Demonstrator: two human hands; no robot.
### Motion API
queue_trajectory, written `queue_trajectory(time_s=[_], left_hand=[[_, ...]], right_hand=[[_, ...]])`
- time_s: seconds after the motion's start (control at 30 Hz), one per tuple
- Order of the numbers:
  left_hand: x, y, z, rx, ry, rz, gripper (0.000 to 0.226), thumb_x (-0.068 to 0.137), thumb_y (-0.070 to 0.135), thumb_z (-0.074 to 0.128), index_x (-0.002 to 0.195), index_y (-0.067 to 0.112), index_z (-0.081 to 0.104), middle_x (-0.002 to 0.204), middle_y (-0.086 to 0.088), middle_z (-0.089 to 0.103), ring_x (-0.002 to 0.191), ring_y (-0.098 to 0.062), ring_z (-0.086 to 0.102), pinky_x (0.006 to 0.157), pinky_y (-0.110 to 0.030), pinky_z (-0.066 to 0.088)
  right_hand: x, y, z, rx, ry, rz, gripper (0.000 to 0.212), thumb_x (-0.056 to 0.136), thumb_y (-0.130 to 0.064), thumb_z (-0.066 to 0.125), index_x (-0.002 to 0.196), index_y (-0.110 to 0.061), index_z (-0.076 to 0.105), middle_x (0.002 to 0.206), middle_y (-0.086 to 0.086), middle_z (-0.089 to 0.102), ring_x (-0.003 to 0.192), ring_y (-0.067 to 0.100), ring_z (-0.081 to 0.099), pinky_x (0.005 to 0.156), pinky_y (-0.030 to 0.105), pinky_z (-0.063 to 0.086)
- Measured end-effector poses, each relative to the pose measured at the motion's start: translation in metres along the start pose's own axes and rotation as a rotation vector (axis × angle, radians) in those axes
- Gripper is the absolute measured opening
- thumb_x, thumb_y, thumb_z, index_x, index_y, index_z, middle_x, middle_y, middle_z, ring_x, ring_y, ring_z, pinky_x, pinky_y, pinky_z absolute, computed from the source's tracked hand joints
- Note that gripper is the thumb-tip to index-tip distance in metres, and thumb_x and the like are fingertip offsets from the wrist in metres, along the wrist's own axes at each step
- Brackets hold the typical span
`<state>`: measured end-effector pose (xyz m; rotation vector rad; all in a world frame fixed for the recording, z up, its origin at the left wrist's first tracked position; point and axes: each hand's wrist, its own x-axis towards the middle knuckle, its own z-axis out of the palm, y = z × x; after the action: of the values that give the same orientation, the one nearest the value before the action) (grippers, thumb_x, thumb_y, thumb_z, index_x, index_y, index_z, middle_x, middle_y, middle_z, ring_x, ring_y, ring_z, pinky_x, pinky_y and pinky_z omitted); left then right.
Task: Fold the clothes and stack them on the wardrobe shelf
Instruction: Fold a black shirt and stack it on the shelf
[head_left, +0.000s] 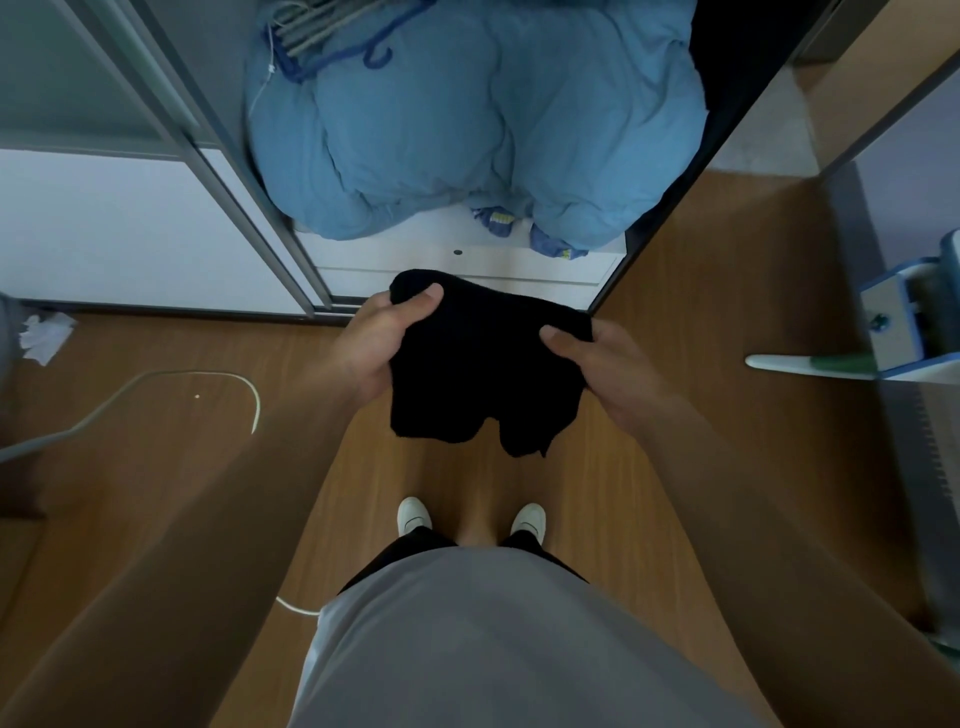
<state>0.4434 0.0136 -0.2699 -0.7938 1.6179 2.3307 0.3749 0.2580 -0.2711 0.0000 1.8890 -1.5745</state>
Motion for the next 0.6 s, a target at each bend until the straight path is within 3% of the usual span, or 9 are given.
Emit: queue_trajectory(time_s=[0.17, 0.3, 0.4, 0.47, 0.53, 0.6], left_hand=[[0.000, -0.004, -0.013, 0.044, 0.022, 0.016, 0.034, 0.091, 0.035, 0.071, 0.121, 0.018, 0.066, 0.116, -0.004, 0.075, 0.109, -0.022, 0.071, 0.089, -0.035, 0.058], [0.000, -0.003, -0.011, 0.036, 0.057, 0.061, 0.037, 0.092, 0.032, 0.071, 0.125, 0.016, 0.063, 0.118, -0.004, 0.074, 0.110, -0.022, 0.070, 0.092, -0.036, 0.057], [0.001, 0.000, -0.008, 0.043, 0.076, 0.098, 0.036, 0.093, 0.028, 0.069, 0.125, 0.012, 0.064, 0.116, -0.005, 0.074, 0.109, -0.022, 0.071, 0.089, -0.032, 0.057], [0.000, 0.001, -0.008, 0.035, 0.074, 0.119, 0.028, 0.095, 0.025, 0.068, 0.120, 0.013, 0.066, 0.114, -0.005, 0.075, 0.107, -0.021, 0.071, 0.085, -0.028, 0.058], [0.000, 0.002, -0.008, 0.009, 0.079, 0.132, 0.026, 0.095, 0.023, 0.067, 0.119, 0.014, 0.065, 0.114, -0.004, 0.075, 0.106, -0.020, 0.071, 0.083, -0.027, 0.058], [-0.002, 0.005, -0.008, -0.018, 0.100, 0.131, 0.027, 0.095, 0.023, 0.068, 0.120, 0.017, 0.063, 0.116, -0.003, 0.074, 0.106, -0.018, 0.071, 0.083, -0.028, 0.058]], right_hand=[[0.004, -0.004, 0.003, -0.051, 0.259, -0.101, 0.038, 0.101, -0.030, 0.057, 0.099, 0.006, 0.068, 0.092, 0.027, 0.070, 0.078, 0.027, 0.063, 0.074, 0.039, 0.049], [0.006, -0.013, 0.008, -0.127, 0.314, -0.179, 0.037, 0.104, -0.029, 0.050, 0.099, 0.005, 0.064, 0.091, 0.027, 0.067, 0.077, 0.023, 0.060, 0.073, 0.040, 0.049], [0.007, -0.016, 0.006, -0.188, 0.317, -0.175, 0.031, 0.105, -0.032, 0.046, 0.084, -0.013, 0.058, 0.073, 0.003, 0.059, 0.064, 0.005, 0.055, 0.062, 0.027, 0.044], [0.009, -0.020, 0.003, -0.217, 0.275, -0.122, 0.023, 0.102, -0.039, 0.050, 0.085, -0.025, 0.054, 0.066, -0.011, 0.062, 0.056, -0.005, 0.058, 0.053, 0.018, 0.044], [0.006, -0.023, 0.000, -0.120, 0.164, 0.002, 0.019, 0.094, -0.045, 0.062, 0.102, -0.027, 0.061, 0.076, -0.017, 0.072, 0.074, -0.001, 0.070, 0.058, 0.015, 0.050], [0.004, -0.021, -0.003, 0.096, 0.057, 0.065, 0.037, 0.089, -0.037, 0.071, 0.124, -0.033, 0.060, 0.100, -0.008, 0.076, 0.097, 0.011, 0.073, 0.075, 0.022, 0.056]])
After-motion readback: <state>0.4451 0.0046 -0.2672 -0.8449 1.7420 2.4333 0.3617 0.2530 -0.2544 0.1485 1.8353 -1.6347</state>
